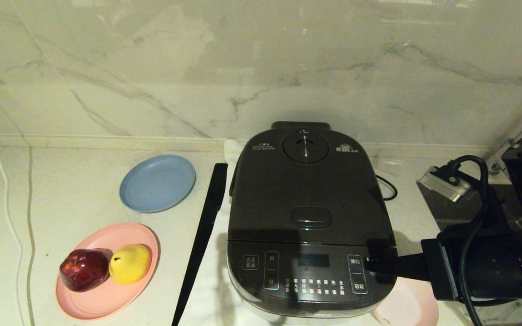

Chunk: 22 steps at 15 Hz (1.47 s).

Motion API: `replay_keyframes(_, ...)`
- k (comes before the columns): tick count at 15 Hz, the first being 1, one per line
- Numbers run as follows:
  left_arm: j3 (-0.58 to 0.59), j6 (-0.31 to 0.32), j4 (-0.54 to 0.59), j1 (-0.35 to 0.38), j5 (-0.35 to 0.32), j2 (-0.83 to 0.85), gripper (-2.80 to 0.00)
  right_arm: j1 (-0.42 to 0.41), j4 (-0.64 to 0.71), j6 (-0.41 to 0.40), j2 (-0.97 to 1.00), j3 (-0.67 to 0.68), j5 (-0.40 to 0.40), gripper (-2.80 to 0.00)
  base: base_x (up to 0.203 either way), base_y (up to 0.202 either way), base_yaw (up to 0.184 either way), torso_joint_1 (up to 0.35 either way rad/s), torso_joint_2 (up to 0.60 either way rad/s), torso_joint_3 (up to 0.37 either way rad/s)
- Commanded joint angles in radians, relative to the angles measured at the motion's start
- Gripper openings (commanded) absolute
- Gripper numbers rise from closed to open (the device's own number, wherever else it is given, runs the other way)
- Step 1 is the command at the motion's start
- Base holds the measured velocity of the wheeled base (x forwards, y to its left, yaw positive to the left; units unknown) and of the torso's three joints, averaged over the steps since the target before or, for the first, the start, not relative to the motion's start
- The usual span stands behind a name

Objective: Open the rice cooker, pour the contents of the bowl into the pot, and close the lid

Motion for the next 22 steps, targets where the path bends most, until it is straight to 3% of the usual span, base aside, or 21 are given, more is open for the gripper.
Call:
replay_keyframes(1,0.0,0.0,0.001,0.0,0.001,-0.001,-2.8,0.003,0.001,0.003,0.024,-0.001,0.001,-2.8,0.0,0.0,0.0,0.0,0.0,0.0)
replay_keyframes(16,0.0,0.0,0.001,0.0,0.001,-0.001,-2.8,-0.017,0.001,0.004,0.018,0.027,0.003,-2.8,0.0,0.0,0.0,0.0,0.0,0.0)
replay_keyframes(19,0.0,0.0,0.001,0.0,0.001,-0.001,-2.8,-0.026,-0.008,0.057,-0.004,-0.022,0.0,-2.8,0.0,0.0,0.0,0.0,0.0,0.0)
replay_keyframes(22,0.0,0.0,0.001,0.0,0.001,-0.001,-2.8,-0.089,-0.022,0.1,-0.059,-0.141,-0.01,-2.8,0.0,0.0,0.0,0.0,0.0,0.0)
